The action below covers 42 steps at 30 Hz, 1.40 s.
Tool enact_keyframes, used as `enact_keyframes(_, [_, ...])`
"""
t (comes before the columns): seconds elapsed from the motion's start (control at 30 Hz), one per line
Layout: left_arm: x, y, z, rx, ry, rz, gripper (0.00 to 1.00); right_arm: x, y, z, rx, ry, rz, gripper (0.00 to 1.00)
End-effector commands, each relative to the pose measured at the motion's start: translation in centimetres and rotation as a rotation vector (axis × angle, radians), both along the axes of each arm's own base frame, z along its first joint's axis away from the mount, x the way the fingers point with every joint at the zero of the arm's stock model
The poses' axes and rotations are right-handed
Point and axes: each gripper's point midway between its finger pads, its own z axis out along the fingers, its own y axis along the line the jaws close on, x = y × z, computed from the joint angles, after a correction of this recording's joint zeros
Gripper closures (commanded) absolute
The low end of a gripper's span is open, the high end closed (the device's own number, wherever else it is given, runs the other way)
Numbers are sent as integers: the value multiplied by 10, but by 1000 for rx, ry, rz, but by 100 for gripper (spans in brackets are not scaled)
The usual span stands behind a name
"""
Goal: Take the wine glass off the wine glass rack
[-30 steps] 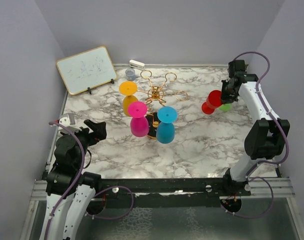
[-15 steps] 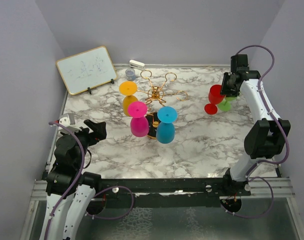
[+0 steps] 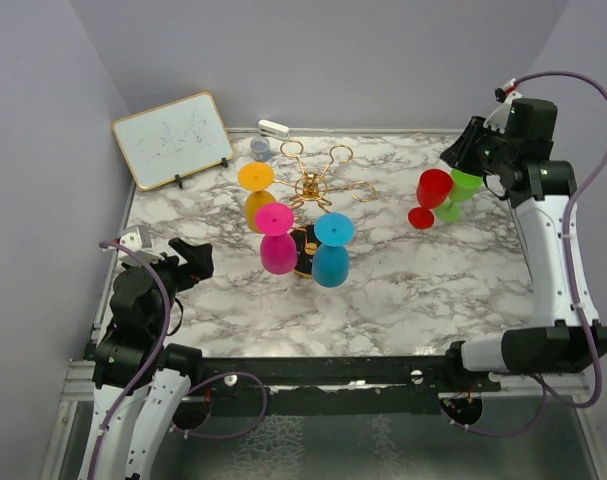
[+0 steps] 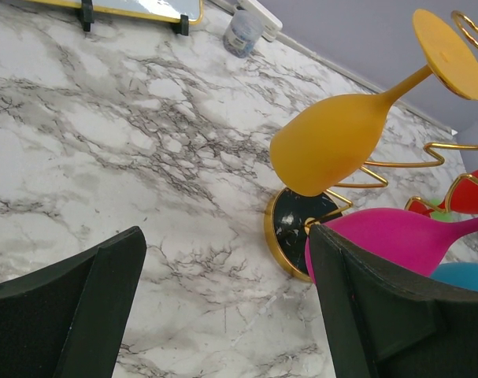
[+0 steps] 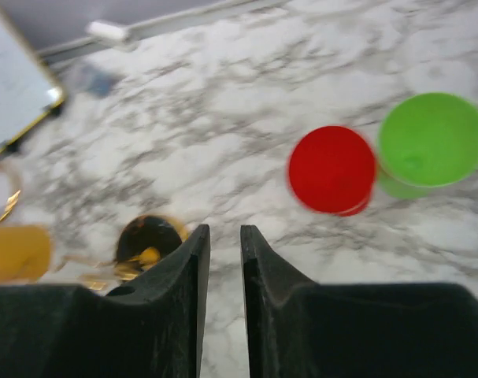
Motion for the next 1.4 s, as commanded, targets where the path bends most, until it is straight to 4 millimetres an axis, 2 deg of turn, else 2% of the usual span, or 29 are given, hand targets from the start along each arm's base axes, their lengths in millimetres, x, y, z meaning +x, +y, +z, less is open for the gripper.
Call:
enact_keyframes(0.0, [2,2,6,1,-9,15,14,-62,100,36,407,-75,472,79])
enact_keyframes(0.07, [2,2,5,0,-8,14,14,-95,125,38,543,-63,614,78])
enact_keyframes(0.17, [1,3,6,-1,-7,20,14,-135,145,40,662,-60,716,66])
enact_keyframes(0.23, [1,3,7,-5,-10,24,14,-159,154,44,725,-56,792,63])
enact_keyframes(0.3, [1,3,6,-5,-10,23,14,-175,163,46,753,-57,842,61])
enact_keyframes(0.4, [2,3,7,-6,-12,21,14,-187,170,46,763,-46,860,58])
enact_keyframes(0.77, [-1,5,7,-15,-23,34,14,-188,197,18,741,46,882,59])
enact_keyframes(1.07, [-1,6,9,-17,-29,39,14,-173,207,12,714,65,864,62])
enact_keyframes(1.37, [-2,5,9,-17,-33,36,14,-172,224,15,717,68,892,64])
